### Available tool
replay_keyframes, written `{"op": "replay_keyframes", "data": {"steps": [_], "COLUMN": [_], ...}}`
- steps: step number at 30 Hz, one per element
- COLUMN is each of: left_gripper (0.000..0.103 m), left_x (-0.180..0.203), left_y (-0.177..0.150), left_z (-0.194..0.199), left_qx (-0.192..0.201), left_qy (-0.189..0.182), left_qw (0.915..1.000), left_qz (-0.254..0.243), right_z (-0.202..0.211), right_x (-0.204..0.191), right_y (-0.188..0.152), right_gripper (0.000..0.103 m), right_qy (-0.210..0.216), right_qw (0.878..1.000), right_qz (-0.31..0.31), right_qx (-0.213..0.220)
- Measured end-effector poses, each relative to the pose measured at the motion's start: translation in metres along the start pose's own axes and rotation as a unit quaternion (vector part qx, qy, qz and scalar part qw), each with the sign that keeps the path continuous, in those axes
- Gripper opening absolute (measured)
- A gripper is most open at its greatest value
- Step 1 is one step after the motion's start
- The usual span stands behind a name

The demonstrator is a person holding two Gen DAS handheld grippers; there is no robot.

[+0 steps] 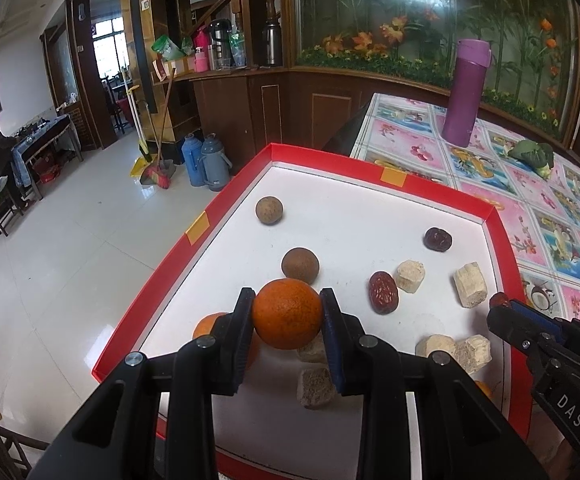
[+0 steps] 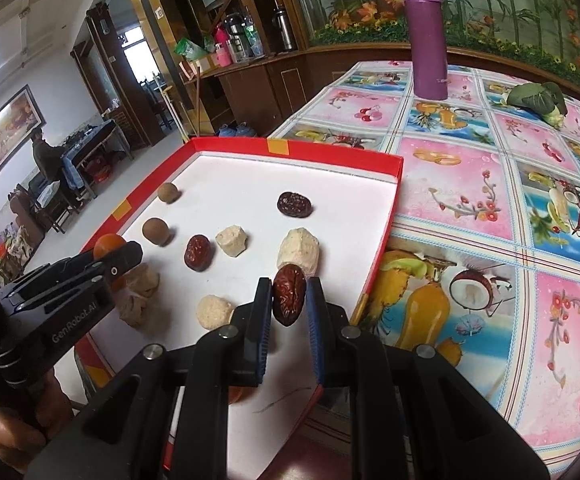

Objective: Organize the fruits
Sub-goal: 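Carry the orange and the red date over the red tray, then open both tools to drop the orange and date into the tray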

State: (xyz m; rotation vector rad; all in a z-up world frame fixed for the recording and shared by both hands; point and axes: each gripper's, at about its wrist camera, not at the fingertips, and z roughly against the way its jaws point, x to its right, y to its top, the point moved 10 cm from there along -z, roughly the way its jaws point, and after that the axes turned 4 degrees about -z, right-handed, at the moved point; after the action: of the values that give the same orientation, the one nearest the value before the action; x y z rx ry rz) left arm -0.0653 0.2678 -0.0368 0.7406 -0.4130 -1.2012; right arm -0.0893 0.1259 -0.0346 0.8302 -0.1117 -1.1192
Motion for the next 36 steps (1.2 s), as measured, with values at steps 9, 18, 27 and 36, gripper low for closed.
{"op": "replay_keyframes", "data": {"steps": [9, 18, 27, 36], "left_gripper": [0.032, 0.042, 0.067, 0.079], "left_x": [0.002, 0.003, 0.007, 0.006], "left_y": [0.000, -0.002, 0.001, 0.006], "left_z": [-0.001, -0.001, 0.006, 0.019], "left_qx": [-0.003, -0.005, 0.006, 0.015], "left_qy": [0.008, 0.017, 0.016, 0.012], "left_qw": [0.9999, 0.9996, 0.9996, 0.9998], "left_qz": [-0.012, -0.020, -0.021, -0.011], "right_z": [-0.013, -0.013, -0.005, 0.027], "right_x": [0.000, -0.001, 0.000, 0.005], "right_y": [-0.005, -0.006, -0.009, 0.003], "right_gripper": [0.019, 0.020, 0.027, 0.047], "right_qy": [-0.004, -0.013, 0.004, 0.013], "right_qw": [1.000, 0.999, 1.000, 1.000], "right_qz": [-0.005, 0.009, 0.012, 0.007], "right_qx": [-0.027, -0.031, -0.028, 0.024]}}
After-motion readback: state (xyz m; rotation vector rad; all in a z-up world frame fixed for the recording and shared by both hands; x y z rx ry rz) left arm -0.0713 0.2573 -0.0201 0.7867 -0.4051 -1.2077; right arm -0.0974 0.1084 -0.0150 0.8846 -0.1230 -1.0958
